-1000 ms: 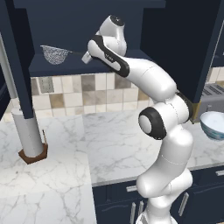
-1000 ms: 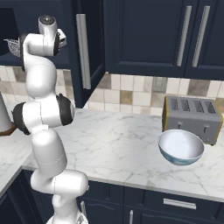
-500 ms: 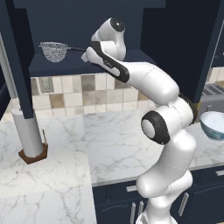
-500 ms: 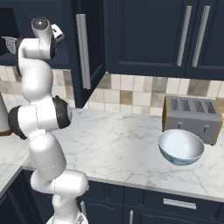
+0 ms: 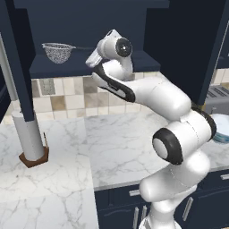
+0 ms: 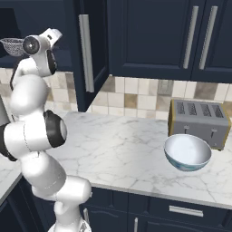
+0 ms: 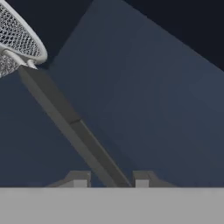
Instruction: Open the cabinet and setup a tea strainer by placing it in the bowl upright.
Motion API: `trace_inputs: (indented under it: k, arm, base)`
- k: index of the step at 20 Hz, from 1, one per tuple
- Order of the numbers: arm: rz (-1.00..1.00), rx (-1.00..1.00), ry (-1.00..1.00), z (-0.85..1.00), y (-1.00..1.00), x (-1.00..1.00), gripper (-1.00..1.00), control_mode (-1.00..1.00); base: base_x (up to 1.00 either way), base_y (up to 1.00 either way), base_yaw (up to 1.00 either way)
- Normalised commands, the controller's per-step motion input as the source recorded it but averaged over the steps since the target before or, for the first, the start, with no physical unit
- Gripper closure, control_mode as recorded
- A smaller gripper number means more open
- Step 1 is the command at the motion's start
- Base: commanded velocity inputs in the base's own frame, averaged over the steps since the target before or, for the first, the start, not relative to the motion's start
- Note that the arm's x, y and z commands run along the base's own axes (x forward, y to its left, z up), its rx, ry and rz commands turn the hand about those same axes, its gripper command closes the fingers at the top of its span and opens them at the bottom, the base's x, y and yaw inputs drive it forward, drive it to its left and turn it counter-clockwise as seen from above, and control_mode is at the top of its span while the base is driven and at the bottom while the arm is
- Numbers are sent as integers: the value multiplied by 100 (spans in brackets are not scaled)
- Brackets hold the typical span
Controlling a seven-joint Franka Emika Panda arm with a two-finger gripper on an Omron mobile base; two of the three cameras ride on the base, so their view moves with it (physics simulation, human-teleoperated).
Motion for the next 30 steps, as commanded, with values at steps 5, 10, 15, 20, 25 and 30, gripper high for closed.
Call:
trace_inputs:
  k: [5,10,15,20,25,30]
  arm:
    - [-23,2,-21,64,-1,-92,100,-100]
    - [-22,0,-14,74,-2,-95,100,-100]
    - [-18,-10,0,39,-17,-81,100,-100]
    - [-17,-1,14,27,-52,-98,100,-100]
    - [-13,2,10,20,-46,-100,100,-100]
    - [-12,0,7,3,-29,-100,100,-100]
  base:
    - [0,0,0]
    - [0,0,0]
    - [0,0,0]
    - [0,0,0]
    - [0,0,0]
    - [0,0,0]
